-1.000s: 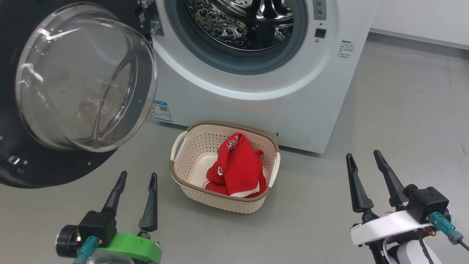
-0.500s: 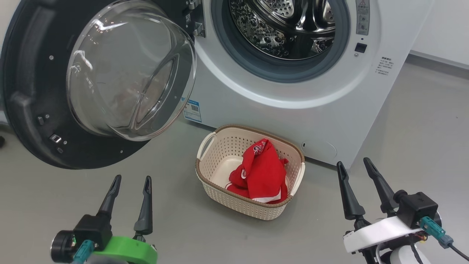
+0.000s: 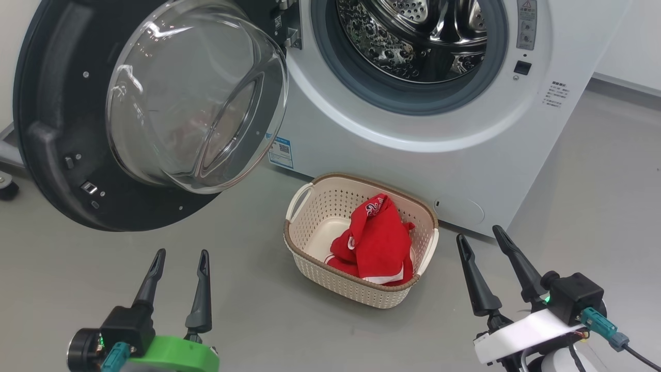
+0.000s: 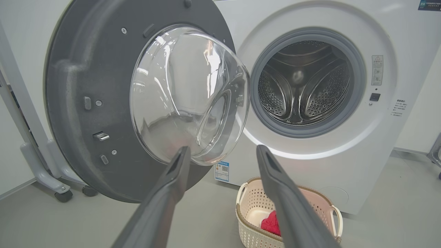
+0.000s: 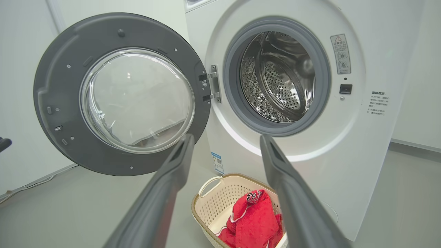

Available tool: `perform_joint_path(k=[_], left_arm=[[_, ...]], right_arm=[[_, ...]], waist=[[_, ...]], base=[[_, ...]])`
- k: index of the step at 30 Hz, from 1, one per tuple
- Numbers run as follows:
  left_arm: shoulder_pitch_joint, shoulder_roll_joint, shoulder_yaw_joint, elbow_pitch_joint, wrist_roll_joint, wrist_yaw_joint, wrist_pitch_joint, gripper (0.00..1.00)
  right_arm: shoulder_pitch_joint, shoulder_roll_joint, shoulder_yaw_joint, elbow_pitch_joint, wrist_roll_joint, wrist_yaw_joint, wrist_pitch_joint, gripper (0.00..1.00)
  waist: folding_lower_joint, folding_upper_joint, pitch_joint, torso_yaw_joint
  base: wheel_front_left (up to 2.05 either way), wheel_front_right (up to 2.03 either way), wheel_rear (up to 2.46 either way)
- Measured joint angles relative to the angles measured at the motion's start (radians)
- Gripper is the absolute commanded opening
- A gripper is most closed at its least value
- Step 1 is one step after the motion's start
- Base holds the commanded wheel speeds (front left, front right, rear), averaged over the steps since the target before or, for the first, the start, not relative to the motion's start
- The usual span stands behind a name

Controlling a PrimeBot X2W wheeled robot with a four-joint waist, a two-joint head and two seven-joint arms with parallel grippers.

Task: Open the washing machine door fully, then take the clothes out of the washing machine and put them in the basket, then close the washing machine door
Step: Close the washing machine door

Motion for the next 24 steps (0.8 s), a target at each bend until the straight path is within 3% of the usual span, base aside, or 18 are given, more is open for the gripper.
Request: perform_joint_path(k=[24], left_arm=[[0.004, 0.000, 0.008, -0.016, 0.002, 0.008, 0.000, 1.00]], right_arm=[[-0.003, -0.011, -0.004, 0.001, 0.000, 0.000, 0.000, 1.00]], waist=[[0.0000, 0.0000, 0.015, 0.022]], base=[[0.00, 0.00, 0.00]])
